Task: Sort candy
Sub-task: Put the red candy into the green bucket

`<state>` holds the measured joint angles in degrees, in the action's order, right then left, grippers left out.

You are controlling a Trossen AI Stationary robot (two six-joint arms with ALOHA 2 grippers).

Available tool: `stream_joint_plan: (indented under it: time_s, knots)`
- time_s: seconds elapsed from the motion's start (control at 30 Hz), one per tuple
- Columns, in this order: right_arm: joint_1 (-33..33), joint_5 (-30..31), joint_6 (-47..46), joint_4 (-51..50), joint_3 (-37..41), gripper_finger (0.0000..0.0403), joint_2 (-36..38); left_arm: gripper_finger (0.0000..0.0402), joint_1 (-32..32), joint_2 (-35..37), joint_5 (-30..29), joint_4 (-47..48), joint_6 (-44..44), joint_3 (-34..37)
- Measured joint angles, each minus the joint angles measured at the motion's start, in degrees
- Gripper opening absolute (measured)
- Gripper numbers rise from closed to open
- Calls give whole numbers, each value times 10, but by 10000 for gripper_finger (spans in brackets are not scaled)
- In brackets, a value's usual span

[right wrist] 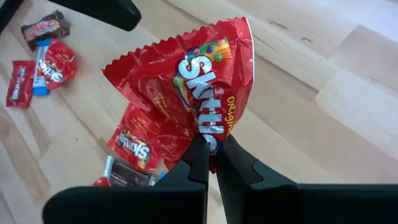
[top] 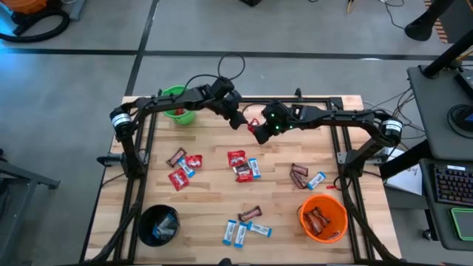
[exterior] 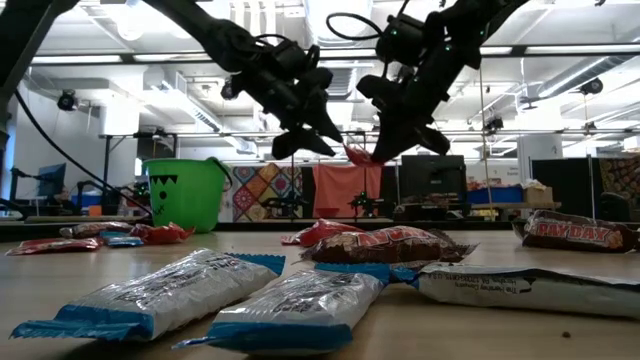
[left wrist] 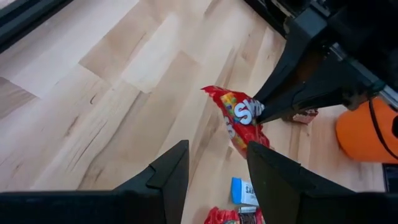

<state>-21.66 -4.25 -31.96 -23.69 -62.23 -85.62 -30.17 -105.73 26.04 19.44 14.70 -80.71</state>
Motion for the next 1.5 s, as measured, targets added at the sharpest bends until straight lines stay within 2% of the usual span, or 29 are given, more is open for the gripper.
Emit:
stream_joint_plan:
  time_s: [0.53, 1.5]
  knots:
    - [0, 28, 0, 4, -6, 9, 0, 145, 5, 0, 0, 0, 8, -10]
    - [0, 32, 22, 11, -41, 9, 0, 145, 17, 0, 0, -33, 24, -10]
